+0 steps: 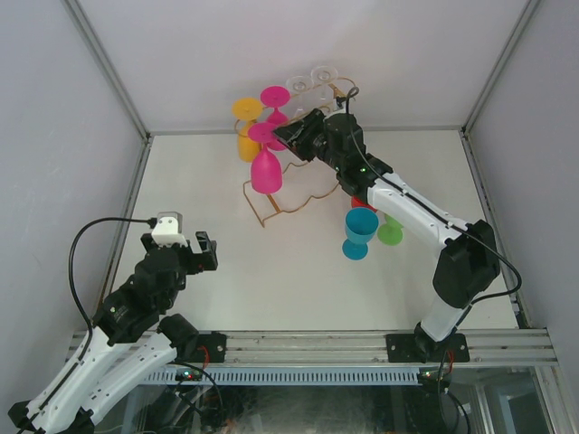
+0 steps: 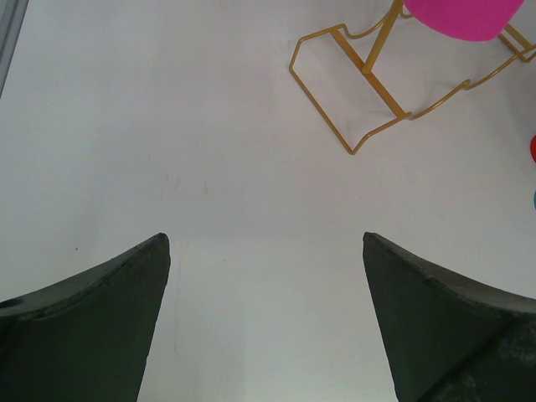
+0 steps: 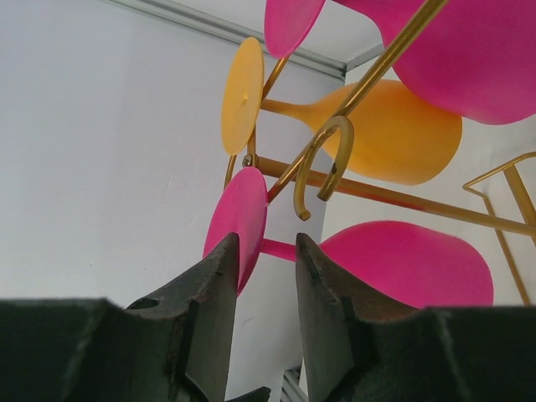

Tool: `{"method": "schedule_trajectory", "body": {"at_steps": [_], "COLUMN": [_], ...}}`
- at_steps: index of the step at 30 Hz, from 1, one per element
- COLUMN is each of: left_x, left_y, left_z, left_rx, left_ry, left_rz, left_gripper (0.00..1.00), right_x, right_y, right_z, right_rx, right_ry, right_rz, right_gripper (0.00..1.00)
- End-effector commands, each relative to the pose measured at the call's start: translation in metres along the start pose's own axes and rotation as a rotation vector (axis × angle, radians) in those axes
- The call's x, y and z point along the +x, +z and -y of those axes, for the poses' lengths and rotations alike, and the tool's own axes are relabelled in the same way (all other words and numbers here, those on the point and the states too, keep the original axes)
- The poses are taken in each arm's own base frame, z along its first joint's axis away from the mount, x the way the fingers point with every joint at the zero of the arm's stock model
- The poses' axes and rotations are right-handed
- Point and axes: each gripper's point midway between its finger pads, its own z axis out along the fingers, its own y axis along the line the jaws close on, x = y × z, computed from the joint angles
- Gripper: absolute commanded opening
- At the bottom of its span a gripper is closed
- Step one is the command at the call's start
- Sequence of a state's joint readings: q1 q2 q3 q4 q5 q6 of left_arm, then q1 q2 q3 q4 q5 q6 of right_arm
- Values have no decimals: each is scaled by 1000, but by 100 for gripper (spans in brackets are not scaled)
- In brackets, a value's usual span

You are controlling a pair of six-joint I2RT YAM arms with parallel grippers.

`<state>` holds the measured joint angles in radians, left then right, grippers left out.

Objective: Take the wine glass off the wine glass rack
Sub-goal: Pick up the wine glass from the wine rack.

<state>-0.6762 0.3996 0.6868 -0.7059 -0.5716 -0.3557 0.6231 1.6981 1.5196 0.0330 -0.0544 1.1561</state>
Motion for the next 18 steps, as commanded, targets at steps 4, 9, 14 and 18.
{"method": "schedule_trajectory", "body": {"at_steps": [4, 9, 14, 18], "left_x": [-8, -8, -8, -7], "left_y": [0, 0, 0, 0], "left_z": [3, 3, 3, 3], "left_rx": [8, 9, 9, 11], "left_ry": [-14, -14, -13, -13], "left_rz": [21, 21, 19, 18], "left_gripper": [100, 100, 100, 100], "right_x": [-12, -14, -13, -13], "right_y": [-5, -7, -9, -10], "right_z": [-34, -39, -40, -41], "right_rx": [-90, -100, -106, -105], "right_ry": [-15, -24, -28, -26], "right_rz": [22, 26, 15, 16], "right_gripper": [32, 23, 20, 20]}}
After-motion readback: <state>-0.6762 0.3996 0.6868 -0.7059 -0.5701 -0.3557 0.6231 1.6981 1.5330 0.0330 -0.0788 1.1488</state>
